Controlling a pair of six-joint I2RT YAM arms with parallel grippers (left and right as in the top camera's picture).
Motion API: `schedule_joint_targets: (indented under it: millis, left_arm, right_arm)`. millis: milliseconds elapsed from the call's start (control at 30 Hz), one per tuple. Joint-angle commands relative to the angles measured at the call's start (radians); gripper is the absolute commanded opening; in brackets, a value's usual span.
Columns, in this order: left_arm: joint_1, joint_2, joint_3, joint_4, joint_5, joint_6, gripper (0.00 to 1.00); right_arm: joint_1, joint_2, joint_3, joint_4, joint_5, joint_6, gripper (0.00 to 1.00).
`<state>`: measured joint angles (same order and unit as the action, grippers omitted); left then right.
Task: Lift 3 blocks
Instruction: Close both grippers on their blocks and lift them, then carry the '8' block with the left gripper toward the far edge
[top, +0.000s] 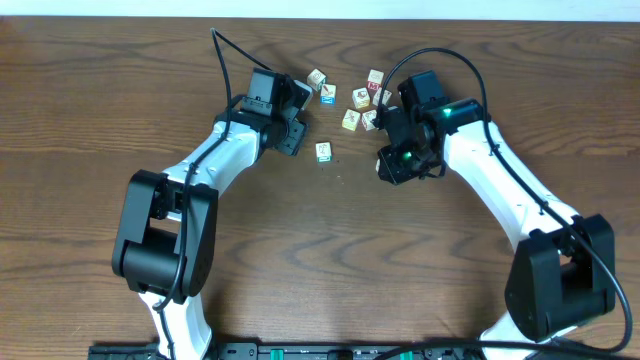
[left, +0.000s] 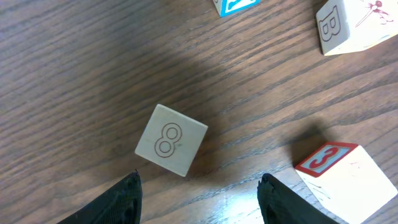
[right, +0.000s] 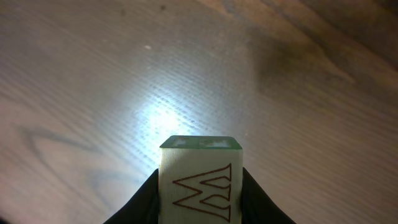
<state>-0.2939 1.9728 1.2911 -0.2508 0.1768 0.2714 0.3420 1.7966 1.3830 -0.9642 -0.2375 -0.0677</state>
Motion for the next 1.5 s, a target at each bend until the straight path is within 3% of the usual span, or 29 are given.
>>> schedule_joint_targets:
  millis: [0, 300, 667, 967, 1200, 1267, 1467]
  left_arm:
    - [0.008, -0.007, -0.011, 0.008, -0.028, 0.062, 0.60]
    - [0.014, 0.057, -0.011, 0.044, -0.033, 0.084, 0.60]
    - [0.036, 0.064, -0.011, 0.097, -0.035, 0.085, 0.59]
    - [0.036, 0.095, -0.011, 0.119, -0.035, 0.087, 0.48]
    - [0.036, 0.136, -0.011, 0.118, -0.035, 0.087, 0.47]
    - [0.036, 0.137, -0.011, 0.118, -0.035, 0.087, 0.40]
    - [0.035, 0.137, -0.011, 0.114, -0.035, 0.083, 0.32]
  right_arm:
    - [0.023, -0.034, 0.008, -0.021, -0.045, 0.023, 0.01]
    - [0.116, -0.034, -0.131, 0.065, -0.022, 0.111, 0.01]
    - [0.118, -0.034, -0.329, 0.216, -0.025, 0.165, 0.01]
    - [0.118, -0.034, -0.384, 0.262, -0.022, 0.164, 0.01]
    - [0.118, -0.034, -0.384, 0.277, -0.020, 0.164, 0.01]
    - [0.118, -0.034, -0.384, 0.284, 0.002, 0.172, 0.01]
    - [0.118, -0.034, -0.384, 0.301, 0.027, 0.176, 0.01]
